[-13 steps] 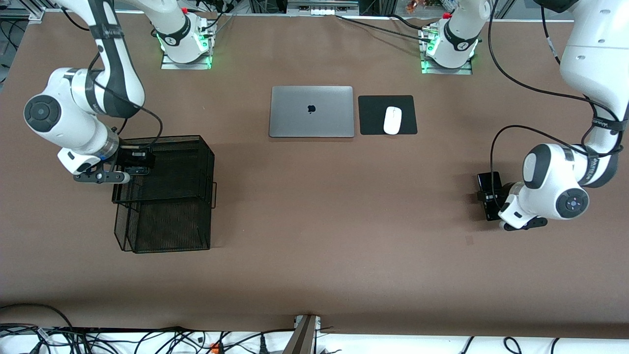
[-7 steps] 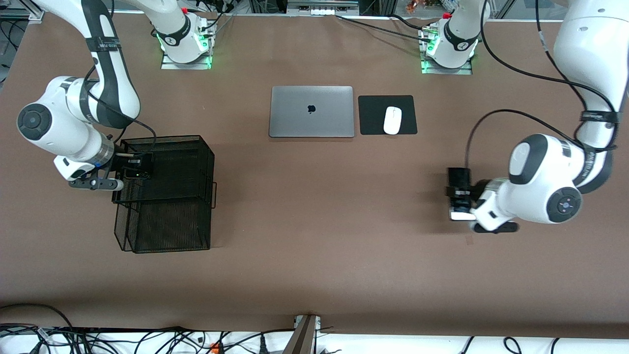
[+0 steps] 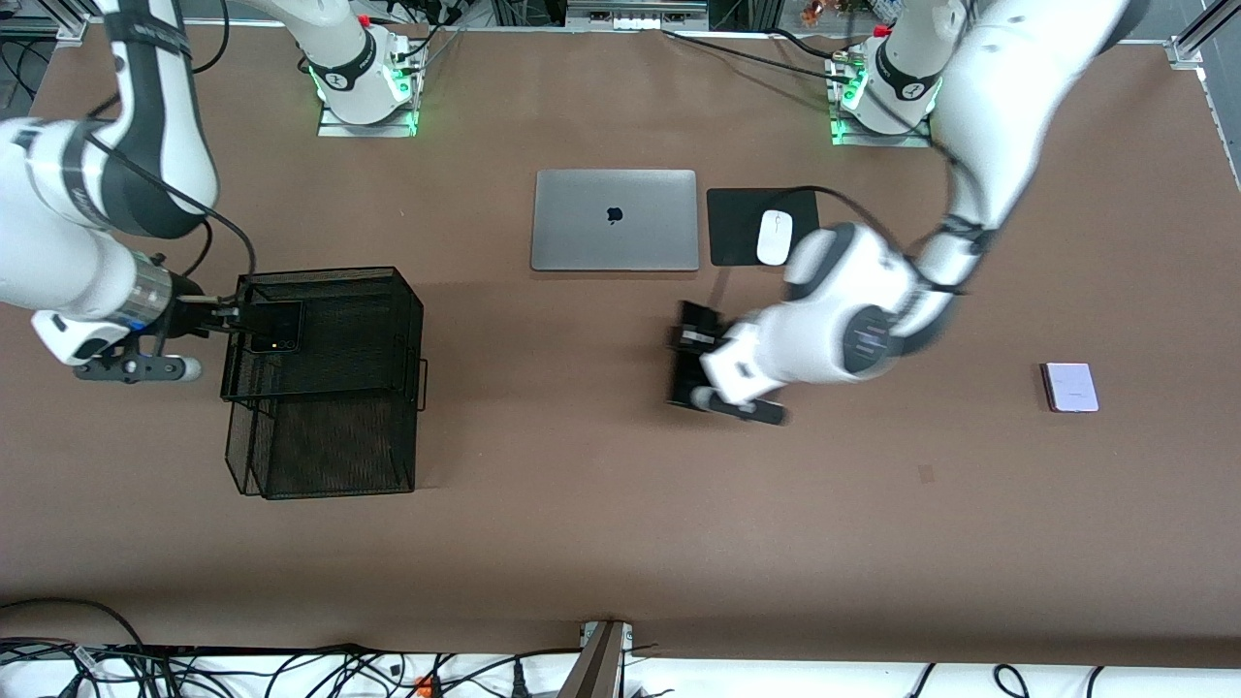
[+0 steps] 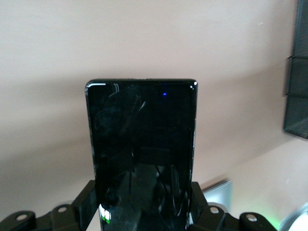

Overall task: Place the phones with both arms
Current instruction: 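Lower the flip phone into the mesh organizer with the right gripper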

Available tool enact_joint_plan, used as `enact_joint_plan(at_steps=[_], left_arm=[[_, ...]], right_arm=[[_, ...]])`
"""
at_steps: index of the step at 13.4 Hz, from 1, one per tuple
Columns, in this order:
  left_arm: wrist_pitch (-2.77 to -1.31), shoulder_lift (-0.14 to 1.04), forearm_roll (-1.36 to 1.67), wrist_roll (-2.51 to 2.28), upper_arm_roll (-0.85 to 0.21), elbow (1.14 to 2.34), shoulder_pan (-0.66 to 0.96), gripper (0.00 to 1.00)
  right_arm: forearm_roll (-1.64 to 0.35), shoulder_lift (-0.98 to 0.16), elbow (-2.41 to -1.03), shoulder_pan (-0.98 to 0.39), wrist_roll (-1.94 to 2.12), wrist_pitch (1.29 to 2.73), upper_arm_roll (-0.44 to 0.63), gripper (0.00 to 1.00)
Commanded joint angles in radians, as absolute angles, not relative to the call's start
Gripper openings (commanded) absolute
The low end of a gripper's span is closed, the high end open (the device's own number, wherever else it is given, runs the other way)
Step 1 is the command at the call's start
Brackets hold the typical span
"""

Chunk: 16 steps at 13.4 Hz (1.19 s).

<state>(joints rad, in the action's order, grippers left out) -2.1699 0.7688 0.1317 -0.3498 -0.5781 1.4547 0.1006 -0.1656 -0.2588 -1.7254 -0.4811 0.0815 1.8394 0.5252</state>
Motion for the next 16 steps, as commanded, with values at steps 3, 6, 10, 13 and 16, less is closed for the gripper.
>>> enact_joint_plan(at_steps=[3, 6, 10, 13, 16], left_arm=[[-2.481, 0.903, 0.141, -0.488, -0.507, 1.42, 0.3, 0.09], [-2.655, 0.968, 0.152, -0.505, -0.384, 1.416, 0.455, 0.09], [-2.683, 0.951, 0.132, -0.56, -0.357, 1.416, 0.483, 1.0], [-2.607, 0.876, 0.129, -0.558, -0.356, 1.45, 0.43, 1.0], [-2.342, 0.777, 0.129, -0.554, -0.351, 1.443, 0.347, 1.0]], right_arm=[[-0.147, -0.264, -1.646, -0.474, 0.032, 1.75, 0.526, 1.0], [-0.146, -0.264, -1.646, -0.474, 0.026, 1.75, 0.525, 1.0], [-0.146, -0.267, -1.646, -0.477, 0.023, 1.752, 0.523, 1.0], [-0.146, -0.267, -1.646, -0.482, 0.021, 1.758, 0.522, 1.0], [-0.146, -0.273, -1.644, -0.511, -0.014, 1.769, 0.518, 1.0]])
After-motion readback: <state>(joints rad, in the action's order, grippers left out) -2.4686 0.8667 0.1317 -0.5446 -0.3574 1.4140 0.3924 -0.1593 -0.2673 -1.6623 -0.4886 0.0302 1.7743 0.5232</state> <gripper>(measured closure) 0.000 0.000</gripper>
